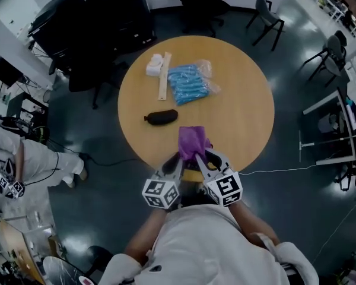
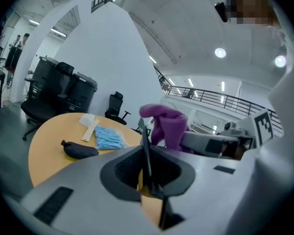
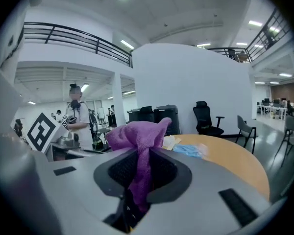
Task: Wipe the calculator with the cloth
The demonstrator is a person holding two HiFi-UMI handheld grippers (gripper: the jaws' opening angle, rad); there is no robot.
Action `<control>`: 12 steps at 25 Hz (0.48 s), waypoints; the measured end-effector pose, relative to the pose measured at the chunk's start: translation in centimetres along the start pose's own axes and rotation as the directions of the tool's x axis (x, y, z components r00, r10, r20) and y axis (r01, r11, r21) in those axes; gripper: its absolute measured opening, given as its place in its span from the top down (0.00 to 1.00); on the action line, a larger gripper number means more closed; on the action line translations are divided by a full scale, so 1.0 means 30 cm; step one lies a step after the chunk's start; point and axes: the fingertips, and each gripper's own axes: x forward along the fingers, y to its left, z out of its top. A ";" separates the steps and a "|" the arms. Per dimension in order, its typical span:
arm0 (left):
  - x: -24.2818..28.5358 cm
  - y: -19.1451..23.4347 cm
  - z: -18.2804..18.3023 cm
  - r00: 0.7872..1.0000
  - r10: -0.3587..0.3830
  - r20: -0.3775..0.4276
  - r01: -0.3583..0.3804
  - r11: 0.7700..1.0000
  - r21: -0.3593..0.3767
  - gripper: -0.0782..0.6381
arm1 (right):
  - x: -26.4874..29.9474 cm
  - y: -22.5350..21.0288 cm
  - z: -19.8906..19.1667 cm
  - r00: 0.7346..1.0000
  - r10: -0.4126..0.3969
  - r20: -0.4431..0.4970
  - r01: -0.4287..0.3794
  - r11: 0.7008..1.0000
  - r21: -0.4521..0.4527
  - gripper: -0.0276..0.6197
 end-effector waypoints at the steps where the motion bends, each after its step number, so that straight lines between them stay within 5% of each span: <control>1: -0.002 -0.025 0.008 1.000 -0.018 0.007 0.018 1.000 0.008 0.82 | 0.011 0.026 0.010 1.000 0.009 -0.001 -0.009 1.000 -0.016 0.85; 12: -0.080 -0.076 0.021 0.997 -0.042 0.066 0.047 0.996 -0.081 0.82 | -0.026 0.069 -0.044 0.997 -0.017 -0.078 0.011 0.997 -0.080 0.86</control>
